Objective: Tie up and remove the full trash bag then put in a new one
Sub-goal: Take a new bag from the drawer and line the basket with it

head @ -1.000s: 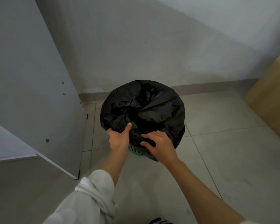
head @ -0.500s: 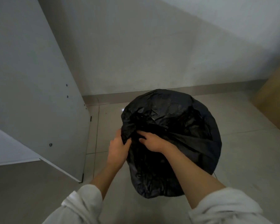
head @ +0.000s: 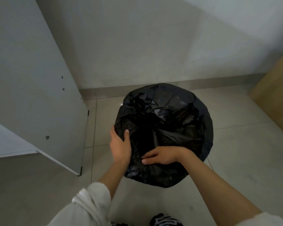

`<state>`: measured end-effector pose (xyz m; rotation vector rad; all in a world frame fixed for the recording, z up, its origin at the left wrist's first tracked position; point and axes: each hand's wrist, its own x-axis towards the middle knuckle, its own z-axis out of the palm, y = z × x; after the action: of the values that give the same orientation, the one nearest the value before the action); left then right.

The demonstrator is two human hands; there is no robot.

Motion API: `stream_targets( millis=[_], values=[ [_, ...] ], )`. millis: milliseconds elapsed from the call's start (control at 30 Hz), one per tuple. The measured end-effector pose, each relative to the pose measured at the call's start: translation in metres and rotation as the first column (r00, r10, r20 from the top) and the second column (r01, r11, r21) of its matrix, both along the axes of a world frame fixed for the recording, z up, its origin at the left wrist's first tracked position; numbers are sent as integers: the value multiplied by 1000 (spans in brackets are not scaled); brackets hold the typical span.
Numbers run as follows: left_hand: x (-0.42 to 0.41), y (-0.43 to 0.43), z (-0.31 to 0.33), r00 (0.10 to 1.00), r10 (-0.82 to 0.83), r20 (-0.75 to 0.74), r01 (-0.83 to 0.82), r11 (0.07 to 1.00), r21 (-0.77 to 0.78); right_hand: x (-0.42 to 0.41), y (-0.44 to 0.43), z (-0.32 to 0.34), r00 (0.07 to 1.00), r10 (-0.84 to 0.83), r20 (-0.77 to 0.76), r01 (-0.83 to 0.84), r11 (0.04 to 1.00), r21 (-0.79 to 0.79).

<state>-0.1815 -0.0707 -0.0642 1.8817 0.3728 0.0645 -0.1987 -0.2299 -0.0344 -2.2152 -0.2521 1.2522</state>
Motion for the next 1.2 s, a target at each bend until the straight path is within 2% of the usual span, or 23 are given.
stream_targets(
  millis=[100, 200, 267, 333, 467, 567, 633, 700, 867, 967, 1067, 1100, 1133, 1200],
  values=[
    [-27, -17, -4, 986, 155, -65, -162, 979, -127, -3, 0, -2, 996, -83, 31, 81, 994, 70],
    [-25, -26, -2, 980, 178, -91, -187, 977, -102, -3, -5, -7, 915, -210, 345, 187, 977, 99],
    [-13, -27, 4, 987, 149, -61, -154, 984, -86, 0, -9, -8, 829, -194, 524, 225, 974, 3],
    [4, -22, 10, 992, 122, -29, -123, 991, -48, 4, -14, -9, 804, -46, 593, 169, 973, -154],
    [34, 2, 15, 996, 69, 52, -72, 996, 58, 9, -15, -14, 848, 169, 503, 52, 917, -396],
    [53, 25, 22, 989, 35, 146, -58, 986, 159, 14, -12, -26, 875, 196, 443, 59, 864, -500],
    [63, 38, 28, 980, 19, 200, -69, 967, 246, 17, -8, -29, 913, 150, 380, 67, 862, -502],
    [66, 44, 30, 968, -3, 252, -65, 963, 261, 21, -2, -29, 920, 122, 372, 73, 880, -469],
    [32, 34, 13, 949, -62, 308, -31, 956, 291, 24, 9, -33, 840, 68, 539, 177, 904, -389],
    [29, 35, 7, 949, -14, 315, -67, 967, 244, 27, 8, -40, 912, 88, 400, 102, 897, -430],
    [33, 38, 9, 948, -37, 315, -48, 965, 258, 27, 9, -43, 980, 60, 188, 42, 867, -497],
    [33, 37, 10, 945, -51, 324, -38, 964, 264, 26, 10, -43, 985, 54, 166, 39, 858, -512],
    [33, 37, 11, 940, -62, 335, -31, 964, 263, 25, 13, -42, 977, 57, 206, 57, 859, -509],
    [32, 38, 13, 938, -56, 342, -29, 971, 237, 25, 20, -41, 898, 80, 433, 131, 890, -437]
  ],
)
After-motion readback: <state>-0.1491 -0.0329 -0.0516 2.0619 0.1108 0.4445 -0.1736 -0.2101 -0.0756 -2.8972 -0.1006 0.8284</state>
